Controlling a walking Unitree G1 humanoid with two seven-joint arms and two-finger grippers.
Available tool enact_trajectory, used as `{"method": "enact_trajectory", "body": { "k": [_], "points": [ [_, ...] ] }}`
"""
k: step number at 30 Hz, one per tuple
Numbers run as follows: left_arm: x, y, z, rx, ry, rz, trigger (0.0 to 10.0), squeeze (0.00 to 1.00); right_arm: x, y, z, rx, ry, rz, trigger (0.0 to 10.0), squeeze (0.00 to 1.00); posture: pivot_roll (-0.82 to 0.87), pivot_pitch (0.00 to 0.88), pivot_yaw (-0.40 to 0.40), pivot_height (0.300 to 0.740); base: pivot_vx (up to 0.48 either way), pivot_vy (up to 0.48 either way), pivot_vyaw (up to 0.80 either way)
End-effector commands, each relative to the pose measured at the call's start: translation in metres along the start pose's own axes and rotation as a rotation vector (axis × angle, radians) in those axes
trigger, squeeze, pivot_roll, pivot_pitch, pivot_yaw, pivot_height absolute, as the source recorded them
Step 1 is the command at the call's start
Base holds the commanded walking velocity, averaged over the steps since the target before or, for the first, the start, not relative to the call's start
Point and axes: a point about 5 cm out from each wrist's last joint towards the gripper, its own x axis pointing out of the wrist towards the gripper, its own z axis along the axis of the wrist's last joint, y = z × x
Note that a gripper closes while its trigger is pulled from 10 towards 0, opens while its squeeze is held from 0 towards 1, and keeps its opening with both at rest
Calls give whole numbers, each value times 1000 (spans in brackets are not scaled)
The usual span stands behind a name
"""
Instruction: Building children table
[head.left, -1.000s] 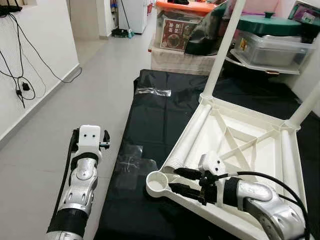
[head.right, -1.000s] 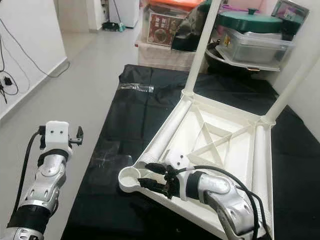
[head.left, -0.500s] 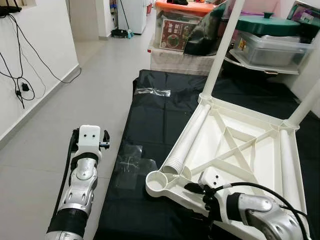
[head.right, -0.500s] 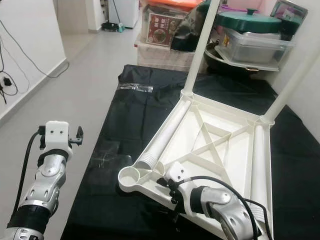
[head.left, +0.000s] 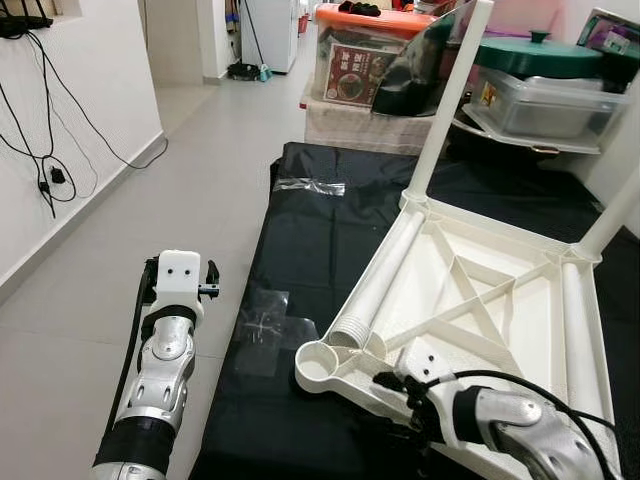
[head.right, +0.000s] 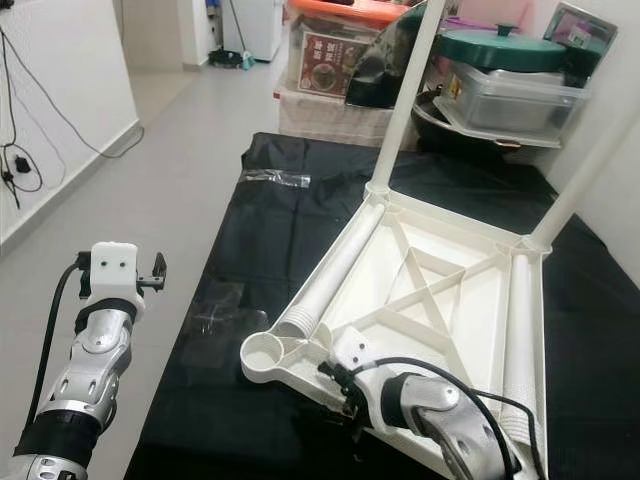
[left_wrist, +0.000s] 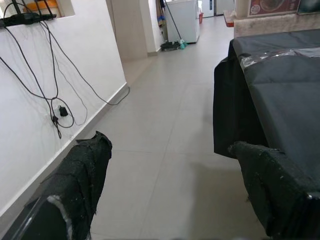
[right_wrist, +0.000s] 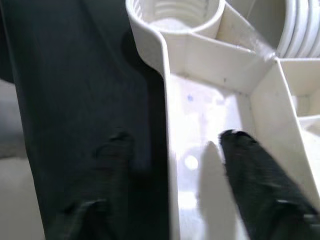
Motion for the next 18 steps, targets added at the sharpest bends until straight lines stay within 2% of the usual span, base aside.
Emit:
{"method": "enact_trajectory", "body": {
  "k": [1,12,14,15,17,18],
  "points": [
    [0,-2,-2,23,3,-12,10000,0,3,7,-25,30,127,25,0,0,65,0,-86,740,0,0,0],
    [0,-2,-4,26,8,-12,10000,0,1,17,-34,28,192,77,0,0,62,0,-91,740,0,0,0],
    [0,-3,-4,27,10,-14,10000,0,-1,23,-32,-34,164,131,0,0,61,0,-91,740,0,0,0],
    [0,-3,-4,27,10,-14,10000,0,-1,23,-32,-34,164,131,0,0,61,0,-91,740,0,0,0],
    [-1,-3,-5,28,12,-16,10000,0,-4,29,-25,-126,94,199,0,0,61,0,-90,740,0,0,0],
    [-1,-3,-5,28,12,-16,10000,0,-4,29,-25,-126,94,199,0,0,61,0,-90,740,0,0,0]
  ]
}}
